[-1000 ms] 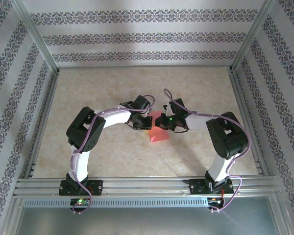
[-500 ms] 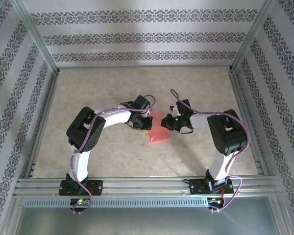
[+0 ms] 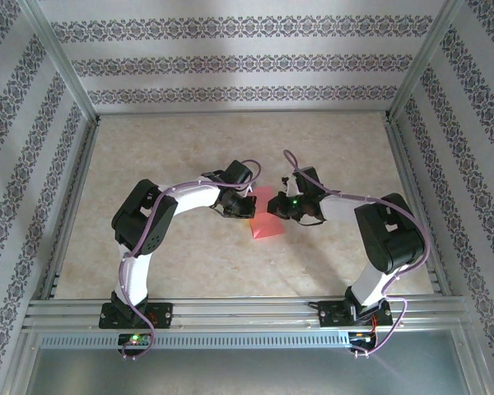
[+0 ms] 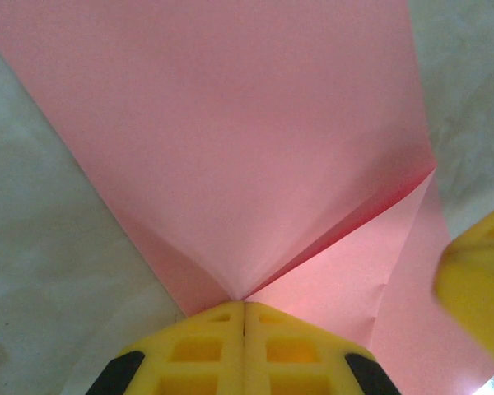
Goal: Fold a paper plane with a square sheet of paper (pick it up from the middle)
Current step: Fold the triangle a second time at the center of the table.
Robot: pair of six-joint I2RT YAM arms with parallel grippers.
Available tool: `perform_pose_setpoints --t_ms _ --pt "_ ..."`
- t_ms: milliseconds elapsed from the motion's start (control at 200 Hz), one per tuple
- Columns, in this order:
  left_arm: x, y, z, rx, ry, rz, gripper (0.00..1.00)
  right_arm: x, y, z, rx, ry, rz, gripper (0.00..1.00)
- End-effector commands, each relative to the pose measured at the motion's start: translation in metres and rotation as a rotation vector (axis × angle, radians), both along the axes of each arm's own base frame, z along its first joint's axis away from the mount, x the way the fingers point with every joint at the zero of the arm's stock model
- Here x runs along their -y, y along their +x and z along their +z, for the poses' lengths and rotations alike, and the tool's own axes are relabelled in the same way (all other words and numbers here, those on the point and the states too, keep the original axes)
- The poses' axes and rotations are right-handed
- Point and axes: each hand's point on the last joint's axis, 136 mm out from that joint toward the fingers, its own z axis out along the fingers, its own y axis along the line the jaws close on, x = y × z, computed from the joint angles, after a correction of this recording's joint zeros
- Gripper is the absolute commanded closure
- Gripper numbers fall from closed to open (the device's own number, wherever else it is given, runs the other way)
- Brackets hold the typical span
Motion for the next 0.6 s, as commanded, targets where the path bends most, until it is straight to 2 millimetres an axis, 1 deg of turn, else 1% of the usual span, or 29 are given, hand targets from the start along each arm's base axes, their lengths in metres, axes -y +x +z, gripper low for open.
perform_pose_setpoints --t_ms 0,95,175,250,315,380,440,474,524,599 --pt "-0.036 -0.023 -0.046 -0.109 0.154 0.028 1.0 -0.001 -0.01 -0.018 -0.056 -0.016 0.002 0.93" --pt "-0.034 -0.022 -0.042 -0.102 0.141 0.032 1.0 0.004 -0.011 -0.033 -0.093 -0.045 -0.032 0.94" --pt "-0.03 -0.019 -0.034 -0.089 0.121 0.035 1.0 0.009 -0.014 -0.045 -0.13 -0.071 -0.06 0.94" --pt "-0.025 -0.015 -0.02 -0.071 0.091 0.041 1.0 0.014 -0.02 -0.056 -0.161 -0.097 -0.085 0.94" --pt "-0.018 -0.01 -0.002 -0.046 0.045 0.051 1.0 0.018 -0.025 -0.063 -0.19 -0.113 -0.115 0.94" --pt "-0.01 -0.006 0.02 -0.022 -0.029 0.083 1.0 0.022 -0.029 -0.066 -0.214 -0.123 -0.149 0.94" --pt "0.001 -0.005 0.04 -0.007 -0.12 0.117 0.93 0.022 -0.031 -0.067 -0.224 -0.122 -0.166 0.94" --pt "0.007 -0.006 0.05 -0.004 -0.179 0.142 0.92 0.022 -0.033 -0.066 -0.23 -0.123 -0.175 0.94" --pt "0.014 -0.009 0.056 -0.018 -0.24 0.178 0.89 0.022 -0.033 -0.066 -0.232 -0.124 -0.184 0.94" --pt "0.024 -0.016 0.059 -0.05 -0.309 0.216 0.88 0.022 -0.035 -0.066 -0.241 -0.124 -0.192 0.94"
